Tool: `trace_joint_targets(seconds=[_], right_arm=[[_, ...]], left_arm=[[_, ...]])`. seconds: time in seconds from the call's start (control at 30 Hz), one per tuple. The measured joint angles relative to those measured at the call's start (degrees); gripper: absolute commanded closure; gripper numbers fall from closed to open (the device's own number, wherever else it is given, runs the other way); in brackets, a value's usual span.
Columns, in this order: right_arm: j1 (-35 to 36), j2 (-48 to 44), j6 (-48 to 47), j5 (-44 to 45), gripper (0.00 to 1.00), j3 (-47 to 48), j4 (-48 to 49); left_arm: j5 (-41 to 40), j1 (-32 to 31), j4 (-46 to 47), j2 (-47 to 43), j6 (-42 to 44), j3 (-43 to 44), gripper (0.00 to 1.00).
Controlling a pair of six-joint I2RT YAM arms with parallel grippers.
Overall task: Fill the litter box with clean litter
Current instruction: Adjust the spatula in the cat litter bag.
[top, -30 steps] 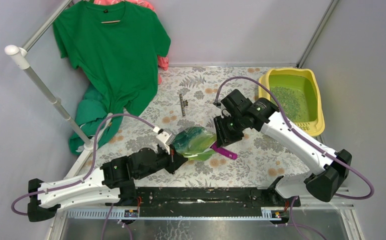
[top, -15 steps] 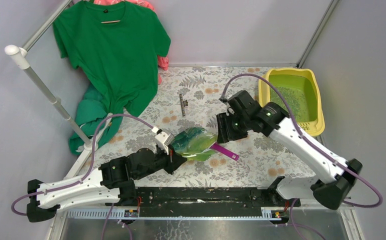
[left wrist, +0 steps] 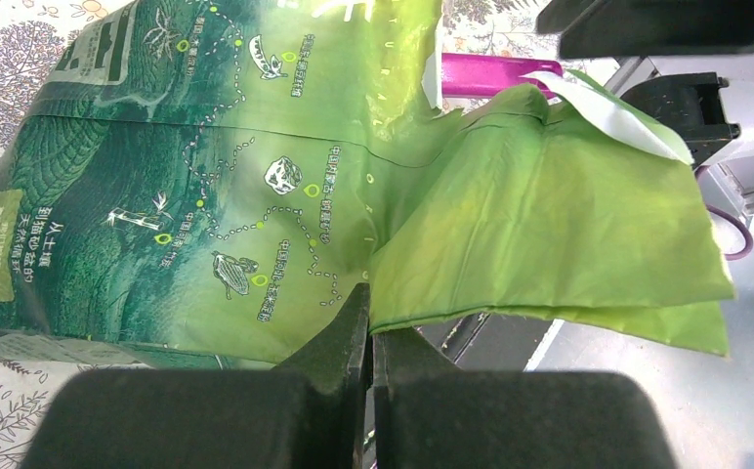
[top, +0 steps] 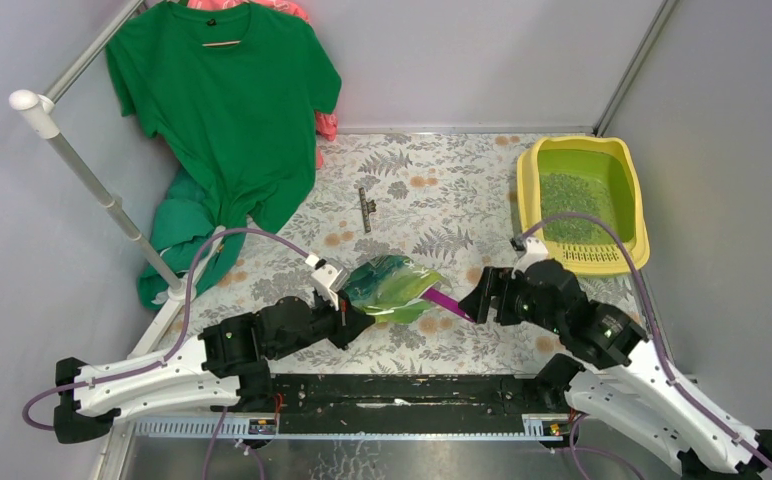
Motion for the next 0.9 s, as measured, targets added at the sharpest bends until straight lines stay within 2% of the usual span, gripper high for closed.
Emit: trace_joint_targets(seconds=[0.1, 0.23, 0.33, 0.47, 0.63, 0.9], right_arm=[[0.00, -6.54, 4.57, 0.17, 0.15, -9.11, 5.09], [0.00, -15.63, 9.66, 0.09, 0.15, -17.20, 11.06], [0.00, -18.93, 12.74, -0.13, 0.15, -21.73, 17.05], [0.00, -18.91, 15.54, -0.55, 0.19, -25.73, 22.49], [0.00, -14.93, 16.96, -2.03, 0.29, -26.60, 27.54], [0.00, -15.69, 18.36, -2.47, 0.29, -26.99, 30.86]], left_arm=[[0.02, -0.09, 0.00, 0.02, 0.02, 0.00, 0.99], [0.07, -0.11, 0.00, 0.09, 0.02, 0.00, 0.99], [0.15, -0.11, 0.00, 0.37, 0.02, 0.13, 0.99], [0.22, -0.11, 0.00, 0.59, 0.00, 0.22, 0.99], [0.31, -0.11, 0.00, 0.59, 0.02, 0.22, 0.99], [0.31, -0.11, 0.00, 0.59, 0.02, 0.22, 0.99]])
